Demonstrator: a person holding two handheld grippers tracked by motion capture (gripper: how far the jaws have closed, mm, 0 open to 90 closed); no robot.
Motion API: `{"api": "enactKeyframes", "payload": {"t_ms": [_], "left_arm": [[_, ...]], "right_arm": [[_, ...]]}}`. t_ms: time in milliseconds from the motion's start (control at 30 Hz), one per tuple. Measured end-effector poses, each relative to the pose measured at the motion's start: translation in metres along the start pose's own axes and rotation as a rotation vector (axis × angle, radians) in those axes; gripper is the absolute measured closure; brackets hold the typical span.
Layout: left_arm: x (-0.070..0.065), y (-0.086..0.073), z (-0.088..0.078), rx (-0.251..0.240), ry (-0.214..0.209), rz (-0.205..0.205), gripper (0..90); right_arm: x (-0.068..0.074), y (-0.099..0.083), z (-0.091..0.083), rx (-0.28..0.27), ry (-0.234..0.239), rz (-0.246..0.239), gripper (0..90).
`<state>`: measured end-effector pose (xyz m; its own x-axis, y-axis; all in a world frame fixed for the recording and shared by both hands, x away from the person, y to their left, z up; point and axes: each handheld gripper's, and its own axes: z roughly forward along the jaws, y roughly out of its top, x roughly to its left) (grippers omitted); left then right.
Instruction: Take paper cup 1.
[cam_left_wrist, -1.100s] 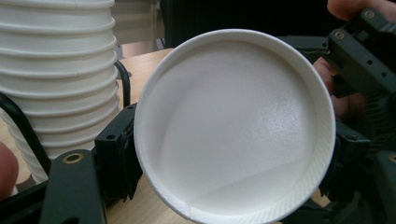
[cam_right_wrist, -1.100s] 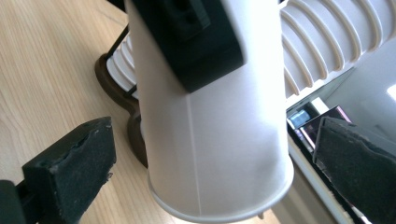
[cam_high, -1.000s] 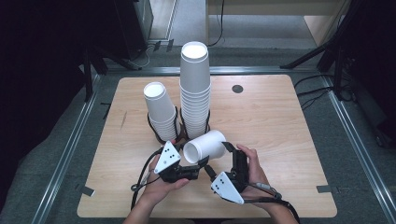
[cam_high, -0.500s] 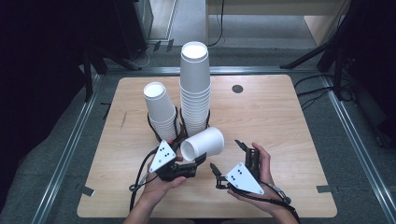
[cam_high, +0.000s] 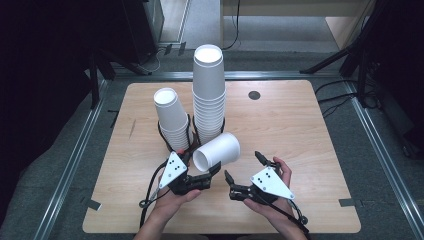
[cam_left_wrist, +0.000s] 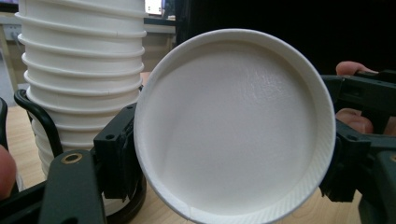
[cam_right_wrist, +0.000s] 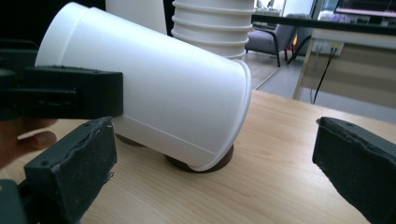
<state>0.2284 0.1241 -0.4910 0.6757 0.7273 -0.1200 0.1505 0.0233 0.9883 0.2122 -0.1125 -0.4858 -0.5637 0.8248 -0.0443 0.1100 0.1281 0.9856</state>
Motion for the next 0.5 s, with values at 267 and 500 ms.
{"api": "enactKeyframes", "payload": {"t_ms": [267,500], "left_arm": [[-0.001,-0.004,0.002,-0.019,-0.012,-0.016,23.0],[-0.003,-0.004,0.002,-0.04,-0.006,-0.013,22.9]], "right_arm": [[0.005,0.006,0.004,0.005,0.006,0.16,1.6],[0.004,0.013,0.005,0.034,-0.011,0.315,1.6]]}}
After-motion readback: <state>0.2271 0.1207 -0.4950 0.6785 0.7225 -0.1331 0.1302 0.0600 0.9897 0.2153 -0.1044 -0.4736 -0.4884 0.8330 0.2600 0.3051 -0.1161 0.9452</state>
